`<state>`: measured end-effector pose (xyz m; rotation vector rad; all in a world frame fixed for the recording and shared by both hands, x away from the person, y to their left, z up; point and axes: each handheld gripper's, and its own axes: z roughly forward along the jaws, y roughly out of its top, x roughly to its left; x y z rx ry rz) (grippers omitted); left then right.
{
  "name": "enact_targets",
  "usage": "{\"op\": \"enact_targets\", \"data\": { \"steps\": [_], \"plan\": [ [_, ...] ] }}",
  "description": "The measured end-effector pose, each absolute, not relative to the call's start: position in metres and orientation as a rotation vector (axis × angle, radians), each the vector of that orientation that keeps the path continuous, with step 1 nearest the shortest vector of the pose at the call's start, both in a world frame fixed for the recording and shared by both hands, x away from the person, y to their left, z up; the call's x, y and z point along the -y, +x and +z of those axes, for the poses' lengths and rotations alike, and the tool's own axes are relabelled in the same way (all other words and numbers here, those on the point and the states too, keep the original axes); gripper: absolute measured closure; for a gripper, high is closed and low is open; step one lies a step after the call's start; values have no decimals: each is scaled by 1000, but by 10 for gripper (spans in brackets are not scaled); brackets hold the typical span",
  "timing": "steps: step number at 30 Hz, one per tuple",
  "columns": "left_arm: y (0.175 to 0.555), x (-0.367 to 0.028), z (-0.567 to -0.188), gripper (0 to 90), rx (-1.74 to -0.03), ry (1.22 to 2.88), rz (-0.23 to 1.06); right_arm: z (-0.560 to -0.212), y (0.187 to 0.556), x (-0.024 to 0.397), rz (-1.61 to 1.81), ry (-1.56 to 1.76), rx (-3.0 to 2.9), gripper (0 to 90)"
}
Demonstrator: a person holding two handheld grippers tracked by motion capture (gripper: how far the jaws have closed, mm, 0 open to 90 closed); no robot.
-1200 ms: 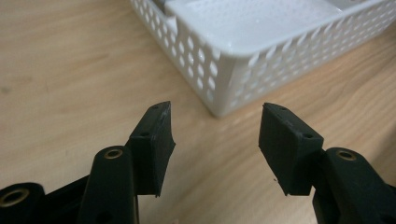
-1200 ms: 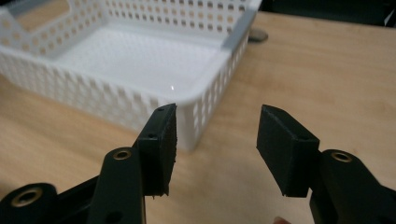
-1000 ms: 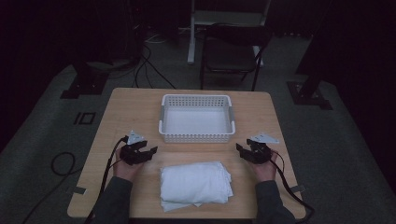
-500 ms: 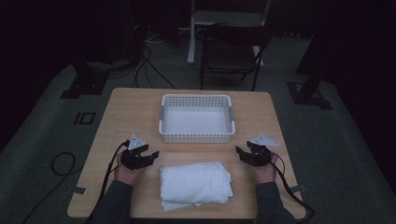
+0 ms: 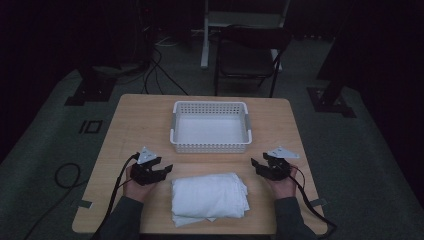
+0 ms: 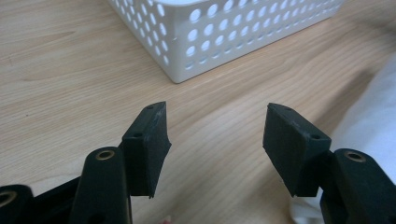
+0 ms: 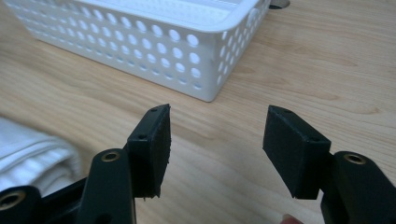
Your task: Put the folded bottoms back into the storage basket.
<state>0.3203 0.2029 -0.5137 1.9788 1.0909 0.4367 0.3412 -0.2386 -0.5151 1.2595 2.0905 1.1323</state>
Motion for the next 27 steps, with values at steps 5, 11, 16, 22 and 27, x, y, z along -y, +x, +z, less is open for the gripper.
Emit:
{"op": "enact_targets", "data": {
  "steps": [5,11,16,22,27],
  "plan": [
    [311,-202,-510,382,-1076,1978,429,-513,327,238,1141,1242,-2101,399],
    [299,-200,-507,369,-1059,1982,422,-511,312,232,1170,1209,-2131,376],
    [291,-196,-505,364,-1034,1999,410,-510,303,228,1176,1196,-2154,360],
    [283,-191,-503,352,-1013,2000,399,-510,292,219,1166,1147,-2186,334],
    [277,-188,-502,346,-996,2005,401,-512,288,214,1162,1133,-2209,320]
  ]
}}
